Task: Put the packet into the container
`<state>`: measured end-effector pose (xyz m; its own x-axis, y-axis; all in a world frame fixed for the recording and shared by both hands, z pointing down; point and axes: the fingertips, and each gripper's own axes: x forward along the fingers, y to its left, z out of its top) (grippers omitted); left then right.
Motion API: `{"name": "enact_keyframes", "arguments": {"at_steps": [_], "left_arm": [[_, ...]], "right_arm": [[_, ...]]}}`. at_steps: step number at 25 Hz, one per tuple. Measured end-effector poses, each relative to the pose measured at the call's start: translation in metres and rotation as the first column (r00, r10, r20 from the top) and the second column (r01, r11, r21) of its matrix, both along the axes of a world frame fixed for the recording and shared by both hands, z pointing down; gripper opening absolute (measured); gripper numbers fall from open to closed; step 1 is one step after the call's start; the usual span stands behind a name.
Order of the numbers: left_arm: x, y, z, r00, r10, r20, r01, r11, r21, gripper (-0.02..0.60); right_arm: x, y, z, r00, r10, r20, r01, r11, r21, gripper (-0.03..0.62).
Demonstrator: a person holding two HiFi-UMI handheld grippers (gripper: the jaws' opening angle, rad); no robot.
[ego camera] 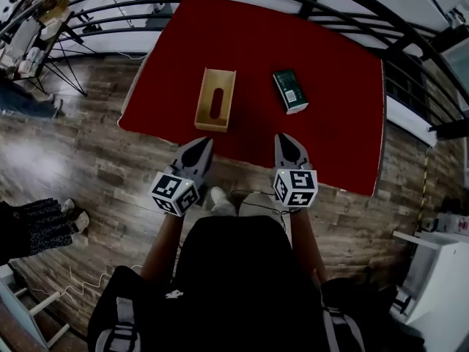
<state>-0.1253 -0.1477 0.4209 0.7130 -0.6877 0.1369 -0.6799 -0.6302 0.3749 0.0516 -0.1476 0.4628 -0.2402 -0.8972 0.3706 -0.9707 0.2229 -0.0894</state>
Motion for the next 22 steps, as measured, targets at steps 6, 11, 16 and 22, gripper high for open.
{"name": "enact_keyframes", "arguments": {"at_steps": [6,11,16,22], "left_arm": [[0.03,-0.027,0.003,0.999,0.031,0.03,-0.031,0.999,-0.008,0.003],[0.041,-0.034,0.024,0.997,0.038,0.072,-0.034,0.998,-0.053,0.003],[0.052,-0.036,0.042,0.994,0.041,0.102,-0.031,0.995,-0.093,0.003],[0.053,-0.04,0.058,0.99,0.039,0.134,-0.023,0.992,-0.122,0.003]], "right_arm": [[0.033,-0.031,0.019,1.0,0.014,-0.022,-0.015,0.999,-0.042,0.048],[0.064,-0.057,0.05,0.999,0.035,-0.029,-0.038,0.995,-0.098,0.235],[0.11,-0.091,0.095,0.989,0.124,-0.075,-0.135,0.979,-0.155,0.384],[0.141,-0.131,0.147,0.98,0.144,-0.138,-0.173,0.958,-0.231,0.429]]}}
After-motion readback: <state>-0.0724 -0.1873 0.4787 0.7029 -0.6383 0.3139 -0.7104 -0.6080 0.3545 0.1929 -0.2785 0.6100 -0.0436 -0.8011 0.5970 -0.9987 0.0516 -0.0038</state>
